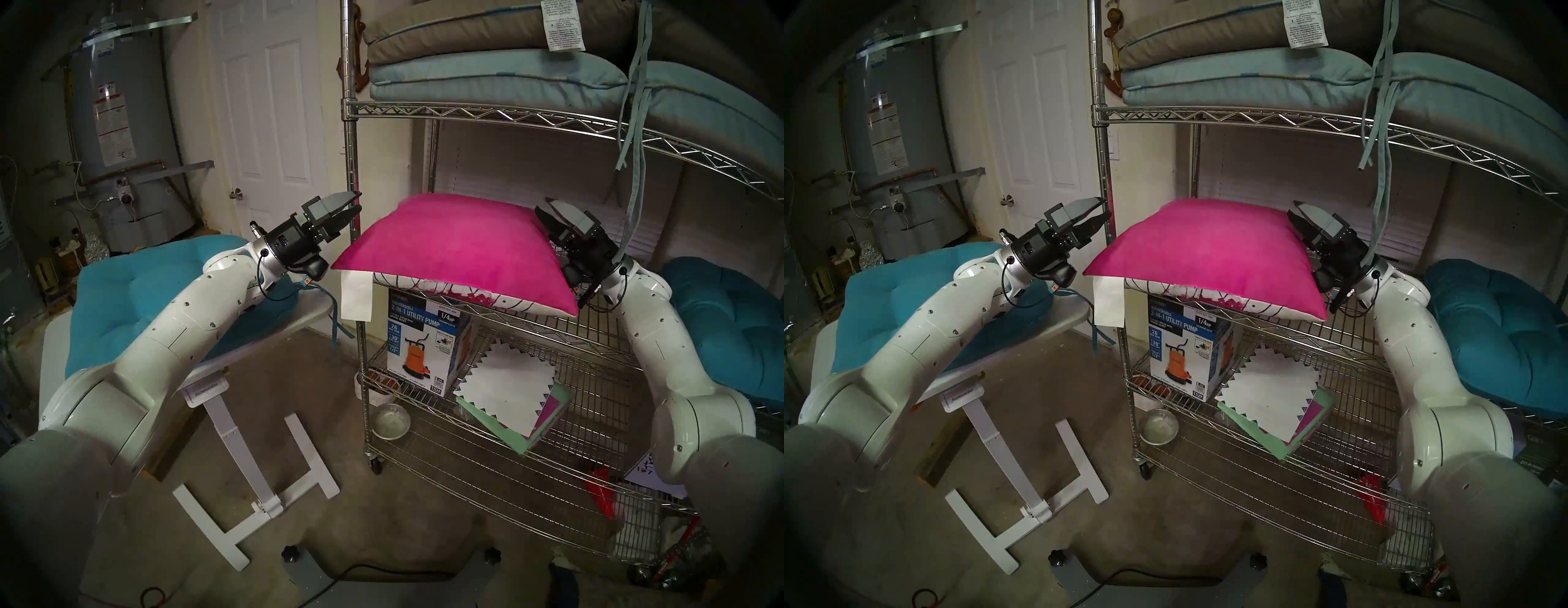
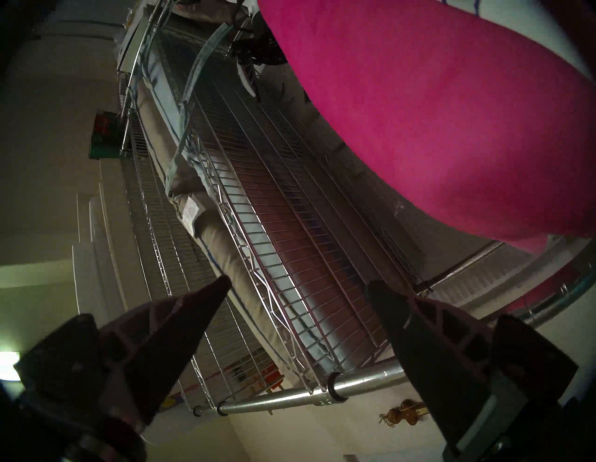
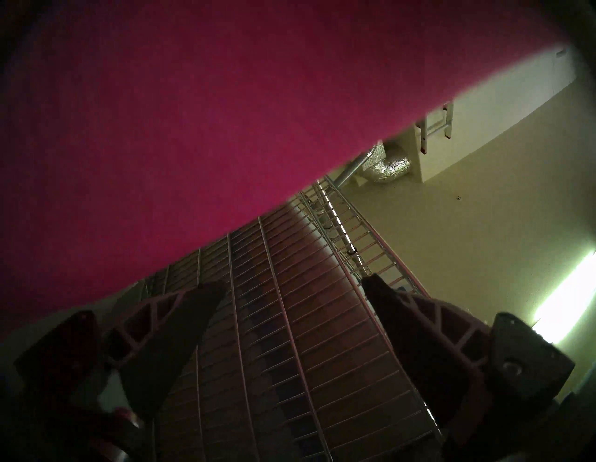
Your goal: Put cushion on the shelf
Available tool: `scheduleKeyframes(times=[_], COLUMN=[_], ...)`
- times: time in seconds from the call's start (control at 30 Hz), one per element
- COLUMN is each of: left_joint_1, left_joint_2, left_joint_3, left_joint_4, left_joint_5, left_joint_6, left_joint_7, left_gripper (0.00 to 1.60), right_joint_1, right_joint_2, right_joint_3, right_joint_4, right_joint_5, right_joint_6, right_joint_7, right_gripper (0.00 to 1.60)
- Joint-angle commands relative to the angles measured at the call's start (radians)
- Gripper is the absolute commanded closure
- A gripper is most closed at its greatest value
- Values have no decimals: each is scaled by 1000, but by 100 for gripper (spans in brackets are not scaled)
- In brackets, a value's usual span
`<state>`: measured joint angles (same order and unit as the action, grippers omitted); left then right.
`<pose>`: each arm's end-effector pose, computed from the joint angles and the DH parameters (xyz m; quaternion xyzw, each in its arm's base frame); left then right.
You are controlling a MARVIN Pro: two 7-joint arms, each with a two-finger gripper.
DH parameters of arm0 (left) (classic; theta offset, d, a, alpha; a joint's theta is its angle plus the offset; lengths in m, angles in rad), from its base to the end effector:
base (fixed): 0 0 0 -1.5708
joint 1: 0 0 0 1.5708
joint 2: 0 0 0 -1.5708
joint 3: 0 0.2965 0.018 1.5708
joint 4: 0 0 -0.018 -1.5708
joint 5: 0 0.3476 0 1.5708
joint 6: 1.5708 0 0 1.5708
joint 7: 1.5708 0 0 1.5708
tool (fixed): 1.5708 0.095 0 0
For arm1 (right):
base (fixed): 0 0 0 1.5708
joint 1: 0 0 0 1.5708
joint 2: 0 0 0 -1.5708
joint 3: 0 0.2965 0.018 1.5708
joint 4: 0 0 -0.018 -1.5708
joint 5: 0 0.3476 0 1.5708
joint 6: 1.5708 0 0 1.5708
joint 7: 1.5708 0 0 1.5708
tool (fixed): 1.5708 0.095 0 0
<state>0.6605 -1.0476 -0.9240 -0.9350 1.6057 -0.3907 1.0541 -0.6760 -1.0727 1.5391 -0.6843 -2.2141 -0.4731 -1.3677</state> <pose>0.5949 0.0307 -0.1035 0.1348 0.5023 -0.6782 0.5192 0.5804 -0.1980 -0.0988 -0.1317 0.4900 0.6026 0.6159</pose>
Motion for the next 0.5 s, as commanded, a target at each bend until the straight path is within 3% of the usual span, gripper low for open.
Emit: scheduleKeyframes(times=[0.0, 0.47], left_joint_1=[25, 81], left_joint_2=[38, 92], left_joint_3=[-15, -31], left_joint_4=[-62, -173], left_joint_5=[-11, -17], left_joint_6=[-2, -2], left_joint_7=[22, 42], left_gripper=[0, 0], right_joint_1=[-6, -27], right_joint_2=[21, 43], right_joint_3=[10, 34], right_joint_4=[-68, -191], right_joint_5=[11, 19], right_joint_6=[0, -13], right_joint_7=[-43, -32], right_gripper=[0, 0])
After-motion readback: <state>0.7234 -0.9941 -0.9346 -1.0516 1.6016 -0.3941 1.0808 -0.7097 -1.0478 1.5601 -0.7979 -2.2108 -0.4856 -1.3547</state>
